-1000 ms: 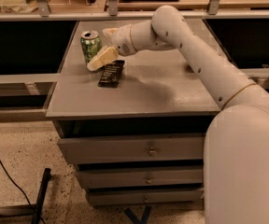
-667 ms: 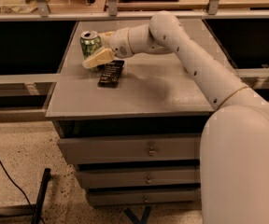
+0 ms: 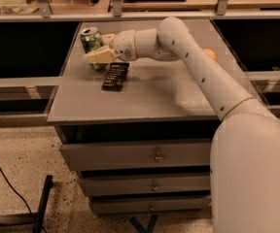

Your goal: Knock green can over

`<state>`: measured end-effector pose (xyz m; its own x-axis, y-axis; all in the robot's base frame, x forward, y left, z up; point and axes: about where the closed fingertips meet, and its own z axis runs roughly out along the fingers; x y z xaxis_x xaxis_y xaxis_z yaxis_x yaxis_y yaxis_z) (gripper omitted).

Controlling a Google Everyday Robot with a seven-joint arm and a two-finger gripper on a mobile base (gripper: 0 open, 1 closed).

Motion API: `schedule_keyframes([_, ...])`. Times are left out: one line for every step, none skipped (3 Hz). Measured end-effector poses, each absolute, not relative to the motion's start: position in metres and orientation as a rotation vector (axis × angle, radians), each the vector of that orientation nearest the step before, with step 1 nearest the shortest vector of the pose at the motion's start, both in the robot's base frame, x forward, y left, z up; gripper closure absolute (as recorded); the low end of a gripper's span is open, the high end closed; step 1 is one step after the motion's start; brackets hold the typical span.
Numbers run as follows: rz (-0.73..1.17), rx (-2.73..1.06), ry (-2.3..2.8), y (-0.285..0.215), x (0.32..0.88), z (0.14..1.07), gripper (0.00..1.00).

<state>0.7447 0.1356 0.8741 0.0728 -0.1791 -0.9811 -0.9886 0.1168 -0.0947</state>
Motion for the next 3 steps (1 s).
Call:
schedule_keyframes([0.95,-1.269,1.322,0.126,0.741,0.883,0.88])
schedule_keyframes([0.862,-1.3,1.397,0.107,0.735,0.894,1.0])
schedule_keyframes([0.749,-1.376,1.523,0.083,0.725,0.899,1.0])
